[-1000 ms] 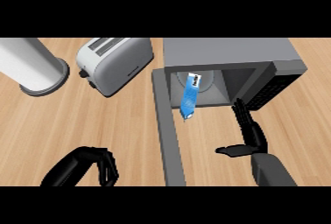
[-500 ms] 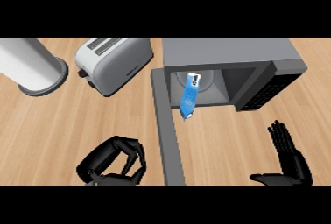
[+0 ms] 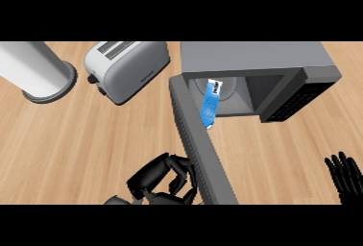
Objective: Pick up the milk, place it into the microwave and close the microwave
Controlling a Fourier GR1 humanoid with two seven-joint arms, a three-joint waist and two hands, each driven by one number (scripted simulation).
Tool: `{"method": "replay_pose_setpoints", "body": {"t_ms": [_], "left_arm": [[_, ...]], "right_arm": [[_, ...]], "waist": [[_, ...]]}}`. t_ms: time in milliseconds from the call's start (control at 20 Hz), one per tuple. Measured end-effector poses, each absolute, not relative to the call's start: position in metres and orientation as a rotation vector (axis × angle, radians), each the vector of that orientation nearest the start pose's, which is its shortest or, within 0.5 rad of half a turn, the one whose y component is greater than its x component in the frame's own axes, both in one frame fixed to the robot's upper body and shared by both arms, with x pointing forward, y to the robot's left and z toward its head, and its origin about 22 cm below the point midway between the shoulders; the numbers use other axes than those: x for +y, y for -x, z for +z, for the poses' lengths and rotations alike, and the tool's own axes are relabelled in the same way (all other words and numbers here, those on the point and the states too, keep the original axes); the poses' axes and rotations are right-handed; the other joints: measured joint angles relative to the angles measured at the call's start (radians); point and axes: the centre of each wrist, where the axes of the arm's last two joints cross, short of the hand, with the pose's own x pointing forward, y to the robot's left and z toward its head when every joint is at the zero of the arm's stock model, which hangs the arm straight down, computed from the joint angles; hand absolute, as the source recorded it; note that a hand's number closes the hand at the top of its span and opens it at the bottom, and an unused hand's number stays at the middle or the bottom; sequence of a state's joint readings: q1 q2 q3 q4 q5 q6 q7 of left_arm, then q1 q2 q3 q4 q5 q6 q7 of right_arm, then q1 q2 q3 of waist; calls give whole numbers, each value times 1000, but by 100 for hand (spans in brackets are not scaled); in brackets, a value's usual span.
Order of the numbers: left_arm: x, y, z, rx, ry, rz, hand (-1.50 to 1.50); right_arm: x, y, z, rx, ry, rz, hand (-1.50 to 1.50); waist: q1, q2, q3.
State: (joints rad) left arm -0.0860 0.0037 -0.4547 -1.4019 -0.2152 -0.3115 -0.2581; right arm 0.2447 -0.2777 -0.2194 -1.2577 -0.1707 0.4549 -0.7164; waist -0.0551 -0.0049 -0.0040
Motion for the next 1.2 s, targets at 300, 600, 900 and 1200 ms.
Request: {"method": "replay_pose_setpoints", "body": {"t_ms": [300, 600, 900, 1200], "left_arm": [[69, -221, -36, -1568, 562, -832, 150], [38, -217, -32, -1572, 481, -820, 150], [22, -224, -27, -1612, 379, -795, 150], [6, -240, -9, -1672, 326, -727, 150]], "right_arm": [[-373, -133, -43, -1851, -210, 31, -150], [-358, -136, -9, -1885, -344, 90, -150], [-345, -146, 23, -1922, -457, 174, -150], [-336, -150, 46, -1919, -531, 242, -150]], "waist": [[-6, 4, 0], [-27, 9, 0], [-59, 17, -1], [-89, 25, -2]]}}
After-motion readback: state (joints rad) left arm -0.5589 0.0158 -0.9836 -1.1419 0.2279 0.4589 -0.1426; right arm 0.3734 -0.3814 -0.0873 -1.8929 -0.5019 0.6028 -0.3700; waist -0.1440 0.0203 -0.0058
